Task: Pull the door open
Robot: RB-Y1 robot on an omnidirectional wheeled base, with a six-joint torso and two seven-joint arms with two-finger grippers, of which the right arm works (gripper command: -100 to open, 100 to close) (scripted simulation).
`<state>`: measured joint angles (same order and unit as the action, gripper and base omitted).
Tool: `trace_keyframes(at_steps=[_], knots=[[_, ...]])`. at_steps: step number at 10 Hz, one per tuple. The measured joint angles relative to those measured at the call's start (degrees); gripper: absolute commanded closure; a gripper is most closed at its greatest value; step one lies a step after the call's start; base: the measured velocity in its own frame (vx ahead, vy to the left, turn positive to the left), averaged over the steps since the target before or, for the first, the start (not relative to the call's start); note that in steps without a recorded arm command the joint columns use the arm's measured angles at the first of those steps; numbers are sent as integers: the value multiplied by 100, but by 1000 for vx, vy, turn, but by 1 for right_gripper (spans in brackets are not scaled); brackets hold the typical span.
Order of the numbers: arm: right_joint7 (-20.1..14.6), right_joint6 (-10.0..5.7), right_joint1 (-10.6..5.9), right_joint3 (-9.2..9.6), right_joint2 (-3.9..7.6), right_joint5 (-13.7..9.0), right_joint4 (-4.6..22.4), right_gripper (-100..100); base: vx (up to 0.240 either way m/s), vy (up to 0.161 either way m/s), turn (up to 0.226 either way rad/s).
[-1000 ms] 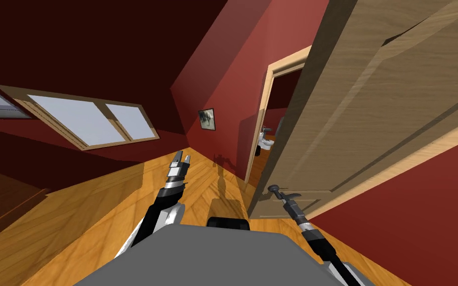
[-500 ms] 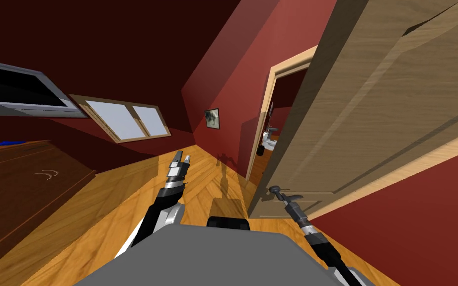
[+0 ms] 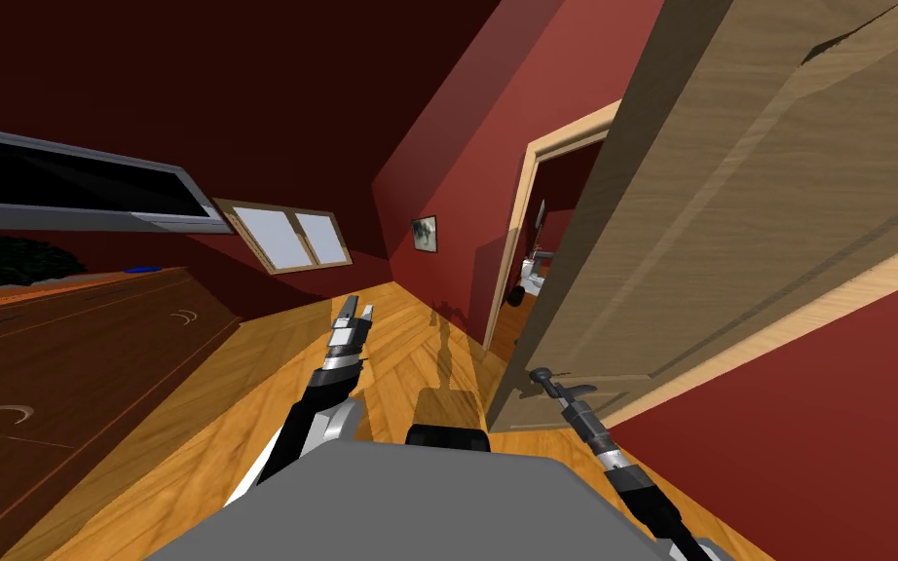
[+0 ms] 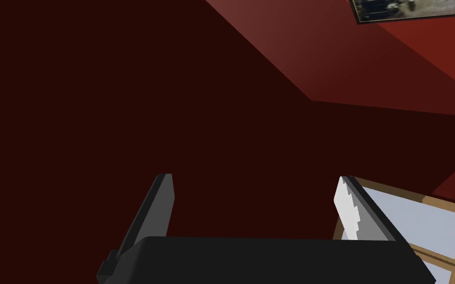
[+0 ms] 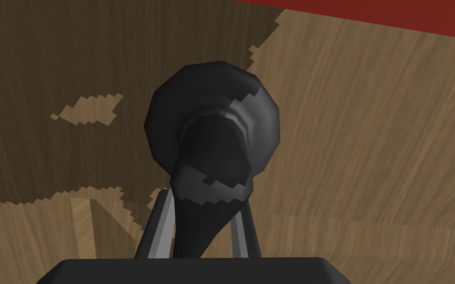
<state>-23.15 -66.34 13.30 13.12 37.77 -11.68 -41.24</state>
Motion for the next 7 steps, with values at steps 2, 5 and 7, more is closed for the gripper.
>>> trace_keyframes(at_steps=[2, 5, 7], knots=[[-14, -22, -2, 25, -11, 9, 36, 100, -166, -66, 159], [-39, -94, -50, 47, -1, 15, 99, 100, -215, -87, 170], [-56, -148, -52, 68, 16, 22, 156, 100, -199, -79, 170]])
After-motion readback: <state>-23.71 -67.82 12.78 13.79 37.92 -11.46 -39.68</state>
